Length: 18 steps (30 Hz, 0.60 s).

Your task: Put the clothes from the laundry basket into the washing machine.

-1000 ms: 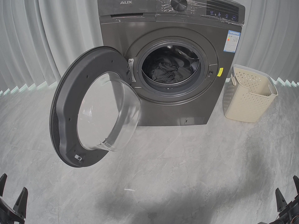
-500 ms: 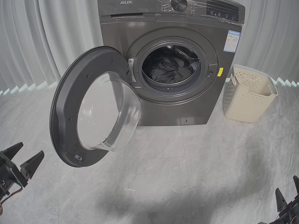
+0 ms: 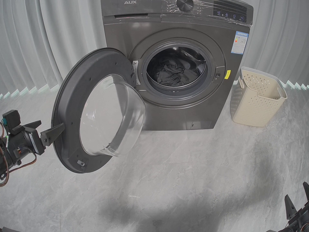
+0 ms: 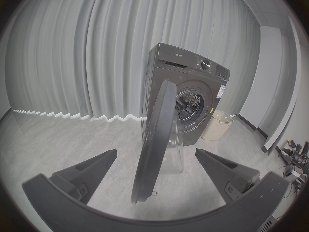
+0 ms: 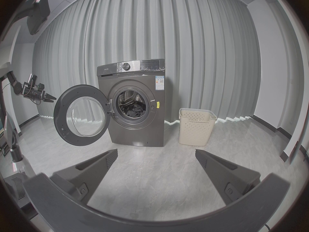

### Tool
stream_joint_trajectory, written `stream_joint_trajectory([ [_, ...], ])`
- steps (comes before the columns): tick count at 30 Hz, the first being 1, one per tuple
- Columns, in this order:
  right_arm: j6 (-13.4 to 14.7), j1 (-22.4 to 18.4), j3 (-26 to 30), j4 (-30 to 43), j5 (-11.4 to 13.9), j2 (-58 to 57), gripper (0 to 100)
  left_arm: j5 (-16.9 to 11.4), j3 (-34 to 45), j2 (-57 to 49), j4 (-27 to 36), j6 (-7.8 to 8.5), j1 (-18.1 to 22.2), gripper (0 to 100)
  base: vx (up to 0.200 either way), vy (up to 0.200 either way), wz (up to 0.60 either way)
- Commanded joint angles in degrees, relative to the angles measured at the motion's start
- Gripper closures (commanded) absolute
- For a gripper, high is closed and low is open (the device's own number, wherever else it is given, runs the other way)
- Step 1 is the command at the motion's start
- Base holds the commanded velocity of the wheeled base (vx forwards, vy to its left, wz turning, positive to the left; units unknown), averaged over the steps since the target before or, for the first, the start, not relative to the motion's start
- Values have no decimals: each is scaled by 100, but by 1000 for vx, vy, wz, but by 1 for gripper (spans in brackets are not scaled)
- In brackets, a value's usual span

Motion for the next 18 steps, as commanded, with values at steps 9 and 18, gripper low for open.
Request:
stream_joint_trajectory([
  [9, -2, 1, 101, -1, 4, -66, 0, -128, -326, 986, -518, -32, -733, 0, 0, 0, 0],
  [18, -2, 1, 101, -1, 4, -66, 0, -93, -45, 546, -667, -349, -1823, 0, 0, 0, 0],
])
